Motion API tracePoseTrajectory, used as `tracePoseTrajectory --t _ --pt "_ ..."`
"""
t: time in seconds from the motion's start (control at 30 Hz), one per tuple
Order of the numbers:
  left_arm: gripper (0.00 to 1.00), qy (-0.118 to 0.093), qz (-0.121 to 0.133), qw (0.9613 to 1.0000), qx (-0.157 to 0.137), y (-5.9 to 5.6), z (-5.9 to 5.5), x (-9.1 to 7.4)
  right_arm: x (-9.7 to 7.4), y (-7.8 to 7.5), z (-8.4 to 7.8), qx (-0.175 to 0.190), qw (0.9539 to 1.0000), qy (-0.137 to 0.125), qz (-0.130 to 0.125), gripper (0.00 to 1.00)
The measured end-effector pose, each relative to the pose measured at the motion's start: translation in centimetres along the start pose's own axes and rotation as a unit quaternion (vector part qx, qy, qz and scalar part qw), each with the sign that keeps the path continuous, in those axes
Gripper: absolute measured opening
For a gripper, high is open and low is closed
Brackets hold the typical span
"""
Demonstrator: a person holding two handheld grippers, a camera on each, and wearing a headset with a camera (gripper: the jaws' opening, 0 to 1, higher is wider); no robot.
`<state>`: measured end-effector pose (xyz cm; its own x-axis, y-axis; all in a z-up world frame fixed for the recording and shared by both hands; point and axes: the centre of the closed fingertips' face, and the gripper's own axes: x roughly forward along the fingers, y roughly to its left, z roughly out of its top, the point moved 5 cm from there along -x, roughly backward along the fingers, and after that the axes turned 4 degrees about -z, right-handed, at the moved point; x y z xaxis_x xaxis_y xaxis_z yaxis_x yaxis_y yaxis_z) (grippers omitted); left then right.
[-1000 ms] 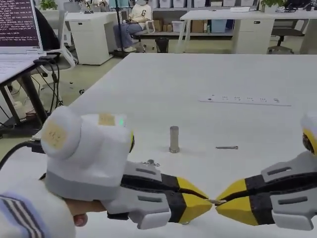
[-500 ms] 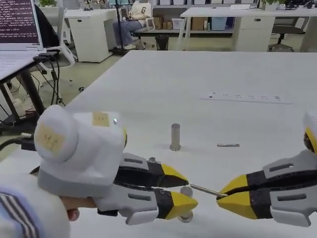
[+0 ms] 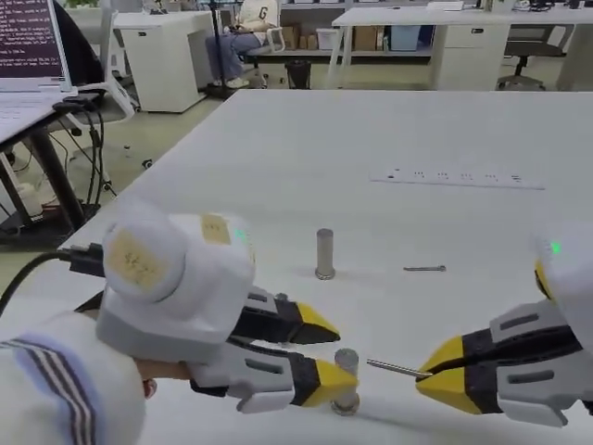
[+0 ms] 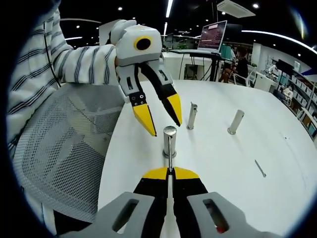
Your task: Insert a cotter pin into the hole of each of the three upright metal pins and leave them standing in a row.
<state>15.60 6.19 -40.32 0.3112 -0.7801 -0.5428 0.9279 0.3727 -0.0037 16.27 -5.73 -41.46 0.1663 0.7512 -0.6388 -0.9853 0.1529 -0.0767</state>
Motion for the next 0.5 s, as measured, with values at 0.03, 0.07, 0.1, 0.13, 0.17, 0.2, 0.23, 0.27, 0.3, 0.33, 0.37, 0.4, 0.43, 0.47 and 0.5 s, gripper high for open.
tracePoseTrajectory --t 0.03,0.07,0.1,0.13,0.17,0.2,0.23,0.27,0.3,0.33,0.37,0.4,0.43,0.47,0.5 --pt "0.19 0.001 -0.001 1.0000 0.000 0.00 -0.05 0.07 0.03 -0.03 0.02 -0.003 1.0000 0.002 0.000 0.00" --pt "0.18 0.003 -0.003 1.0000 0.001 -0.02 -0.08 0.10 0.05 -0.07 0.04 -0.007 1.0000 0.004 -0.001 0.00" --pt "0.18 0.003 -0.003 1.0000 0.001 0.01 -0.08 0.13 0.09 -0.09 0.06 -0.009 0.9999 0.007 0.000 0.00" --pt "0.18 0.004 -0.003 1.0000 0.001 0.05 -0.09 0.14 0.11 -0.12 0.07 -0.010 0.9999 0.008 0.001 0.00" --pt "0.18 0.005 -0.001 1.0000 0.003 0.16 -0.12 0.17 0.14 -0.16 0.10 -0.012 0.9999 0.009 0.002 0.00" --pt "0.18 0.007 0.000 1.0000 0.003 0.23 -0.15 0.17 0.17 -0.18 0.10 -0.013 0.9999 0.010 0.003 0.00" --pt "0.17 0.008 0.000 1.0000 0.004 0.31 -0.19 0.19 0.21 -0.25 0.10 -0.015 0.9998 0.011 0.002 0.00" --pt "0.16 0.009 0.000 1.0000 0.004 0.33 -0.21 0.21 0.25 -0.29 0.08 -0.017 0.9998 0.012 0.002 0.00" --pt "0.15 0.009 -0.001 0.9999 0.004 0.34 -0.22 0.23 0.29 -0.30 0.06 -0.018 0.9997 0.014 0.003 0.00" --pt "0.13 0.010 -0.002 0.9999 0.004 0.34 -0.24 0.25 0.33 -0.32 0.04 -0.021 0.9996 0.016 0.003 0.00" --pt "0.11 0.012 -0.006 0.9999 0.002 0.30 -0.30 0.30 0.39 -0.32 0.06 -0.023 0.9996 0.017 0.003 0.00" --pt "0.10 0.013 -0.004 0.9999 0.001 0.33 -0.35 0.32 0.41 -0.30 0.06 -0.024 0.9996 0.018 0.004 0.00" --pt "0.10 0.014 -0.003 0.9999 0.003 0.39 -0.35 0.37 0.44 -0.26 0.11 -0.024 0.9995 0.018 0.004 0.00" --pt "0.10 0.014 -0.003 0.9999 0.002 0.36 -0.38 0.39 0.46 -0.26 0.13 -0.025 0.9995 0.018 0.004 0.00" --pt "0.10 0.014 -0.004 0.9999 0.001 0.35 -0.38 0.41 0.48 -0.24 0.15 -0.025 0.9995 0.019 0.005 0.00"
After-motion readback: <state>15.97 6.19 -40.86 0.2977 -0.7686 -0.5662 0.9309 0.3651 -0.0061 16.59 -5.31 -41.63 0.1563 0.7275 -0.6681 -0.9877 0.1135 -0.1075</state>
